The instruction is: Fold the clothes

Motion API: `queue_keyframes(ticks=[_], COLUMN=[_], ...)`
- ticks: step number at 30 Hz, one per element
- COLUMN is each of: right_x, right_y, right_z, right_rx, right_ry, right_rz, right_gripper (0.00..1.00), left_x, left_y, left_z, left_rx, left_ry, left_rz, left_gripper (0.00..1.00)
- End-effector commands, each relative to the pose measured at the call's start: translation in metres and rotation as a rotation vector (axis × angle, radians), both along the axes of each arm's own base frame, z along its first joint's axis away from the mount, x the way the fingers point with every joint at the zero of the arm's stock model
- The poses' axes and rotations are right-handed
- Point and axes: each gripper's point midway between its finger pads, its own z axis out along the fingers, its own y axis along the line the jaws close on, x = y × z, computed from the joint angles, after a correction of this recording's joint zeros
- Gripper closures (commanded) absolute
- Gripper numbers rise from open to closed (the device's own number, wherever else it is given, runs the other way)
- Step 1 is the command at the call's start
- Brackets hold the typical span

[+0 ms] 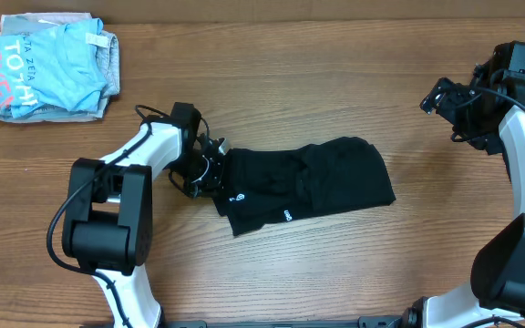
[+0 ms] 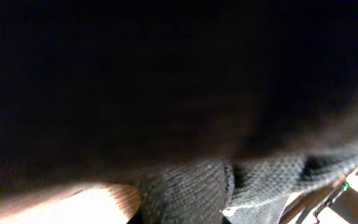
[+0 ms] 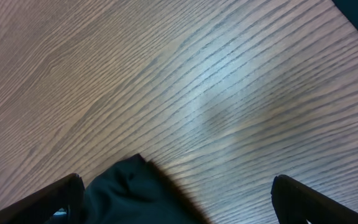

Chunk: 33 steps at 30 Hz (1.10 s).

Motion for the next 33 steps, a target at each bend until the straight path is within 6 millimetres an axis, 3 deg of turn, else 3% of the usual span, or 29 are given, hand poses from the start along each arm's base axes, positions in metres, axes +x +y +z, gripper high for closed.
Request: queue_keyframes(ticks=[1, 4, 8, 11, 15, 19, 23, 26, 33], right_x=[0.002, 0.002, 0.002, 0.002, 0.002, 0.002, 0.003, 0.002, 0.002], right_y=[-0.001, 0.0, 0.0, 0.0, 0.0, 0.0, 0.0, 0.0, 0.0], right_z=[0.01, 0.01, 0.01, 0.01, 0.01, 0.01, 0.01, 0.009, 0.008], right_rx=[-0.009, -0.009, -0.009, -0.009, -0.009, -0.009, -0.01, -0.006, -0.009], right_ry=[-0.026, -0.026, -0.026, -0.026, -0.026, -0.026, -0.027, -0.026, -0.022], right_rz=[0.0, 0.001, 0.0, 0.001, 0.001, 0.001, 0.001, 0.002, 0.0], right_gripper=[0.0, 0.0, 0.0, 0.0, 0.0, 0.0, 0.0, 0.0, 0.0], left_x=[-0.011, -0.016, -0.012, 0.001, 0.024, 0.044, 0.048, 0.039, 0.012], left_y=[0.059, 0.104, 0.14, 0.158, 0.164, 0.144, 0.099, 0.063, -0.023], left_z=[-0.029, -0.02, 0.004, 0.025, 0.063, 0.104, 0.13, 0.132, 0.118], left_rx=[0.386, 0.615, 0.722, 0.741, 0.731, 0.711, 0.658, 0.649, 0.529], left_ry=[0.087, 0.141, 0.181, 0.18, 0.139, 0.051, -0.039, -0.067, -0.083], left_rz=[0.116, 0.225, 0.284, 0.329, 0.364, 0.338, 0.252, 0.155, -0.027], left_gripper=[0.96, 0.96, 0.96, 0.96, 0.96, 0.96, 0.96, 0.96, 0.96])
